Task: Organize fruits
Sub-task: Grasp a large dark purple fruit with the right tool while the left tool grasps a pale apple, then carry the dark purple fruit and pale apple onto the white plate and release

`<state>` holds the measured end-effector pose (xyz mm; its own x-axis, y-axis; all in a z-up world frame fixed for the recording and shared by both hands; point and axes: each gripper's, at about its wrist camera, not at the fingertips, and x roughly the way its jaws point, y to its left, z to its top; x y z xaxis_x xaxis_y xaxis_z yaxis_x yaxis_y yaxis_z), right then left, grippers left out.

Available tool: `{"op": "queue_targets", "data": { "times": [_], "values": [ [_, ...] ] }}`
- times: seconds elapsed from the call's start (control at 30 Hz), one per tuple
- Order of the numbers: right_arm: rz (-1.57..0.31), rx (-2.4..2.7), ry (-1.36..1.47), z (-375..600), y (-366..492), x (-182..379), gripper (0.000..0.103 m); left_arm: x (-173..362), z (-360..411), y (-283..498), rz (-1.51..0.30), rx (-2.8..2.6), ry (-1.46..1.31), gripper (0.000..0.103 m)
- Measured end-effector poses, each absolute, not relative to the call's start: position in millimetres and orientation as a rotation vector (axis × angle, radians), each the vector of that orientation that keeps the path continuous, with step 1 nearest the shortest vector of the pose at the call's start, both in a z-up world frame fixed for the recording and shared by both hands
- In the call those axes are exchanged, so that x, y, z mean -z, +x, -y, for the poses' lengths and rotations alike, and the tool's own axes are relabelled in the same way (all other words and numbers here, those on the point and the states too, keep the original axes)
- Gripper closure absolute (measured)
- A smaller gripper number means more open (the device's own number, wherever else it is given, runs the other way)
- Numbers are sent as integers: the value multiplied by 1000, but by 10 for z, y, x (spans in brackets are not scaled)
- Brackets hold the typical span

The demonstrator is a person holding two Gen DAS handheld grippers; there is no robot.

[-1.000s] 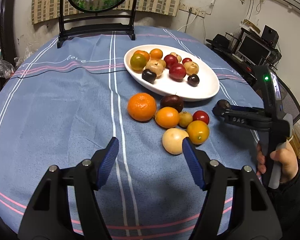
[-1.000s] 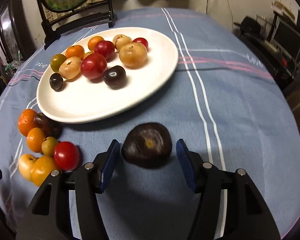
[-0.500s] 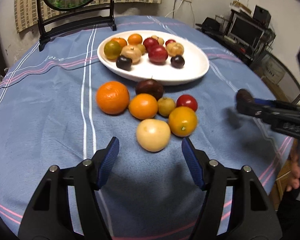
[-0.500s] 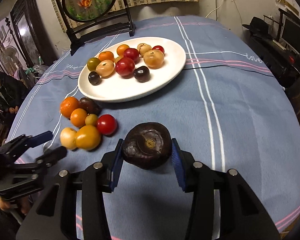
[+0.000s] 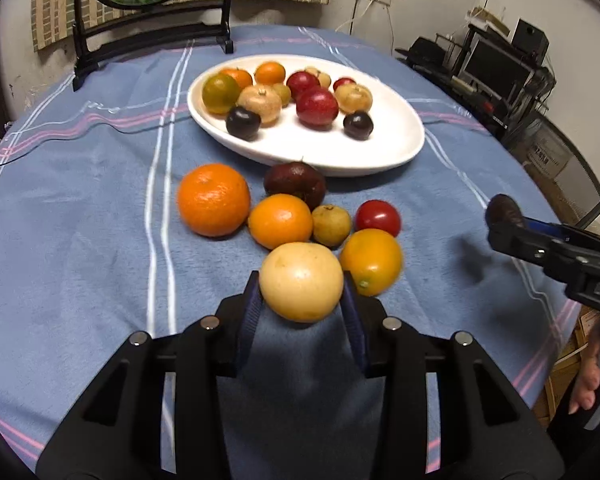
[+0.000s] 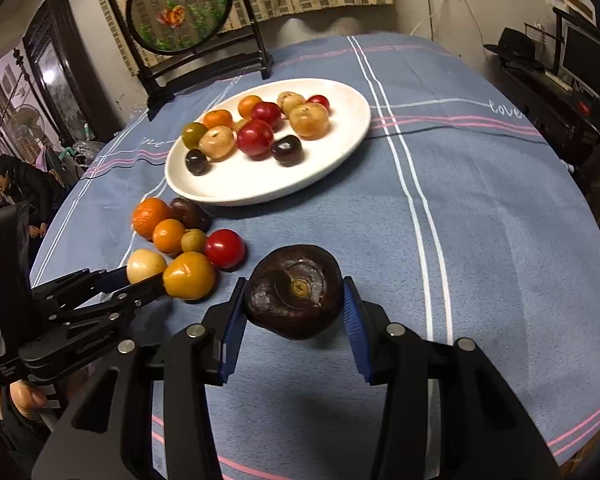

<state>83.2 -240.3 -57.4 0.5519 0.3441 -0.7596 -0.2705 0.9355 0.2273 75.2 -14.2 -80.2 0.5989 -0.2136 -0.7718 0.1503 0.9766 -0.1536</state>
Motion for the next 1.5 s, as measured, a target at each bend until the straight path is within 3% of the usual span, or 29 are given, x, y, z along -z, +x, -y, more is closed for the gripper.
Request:
{"op": "queue_targets", "data": {
  "times": [0.6,1.0,1.37,1.43,1.47,1.5],
  "values": [
    [-916,-388,51,2196,820,537,57,479,-39,600,-845,220,-101,64],
    [-873,-404,-32,2019,1559,213,57,150,162,1679,-862,245,-35,63],
    [-959,-325,-35,2020,2385,574,57,474,311,2290,-955,232,-39,63],
    [-939,-319,-19,2039,2418,576,54,498,320,2348,-964,224,-31,62],
    [-902,-300,-18,2056,2426,554,41,512,313,2379,-971,217,-36,62],
    [-876,-287,-18,2065,2422,530,35,513,296,2394,-973,212,-49,59]
  ]
}}
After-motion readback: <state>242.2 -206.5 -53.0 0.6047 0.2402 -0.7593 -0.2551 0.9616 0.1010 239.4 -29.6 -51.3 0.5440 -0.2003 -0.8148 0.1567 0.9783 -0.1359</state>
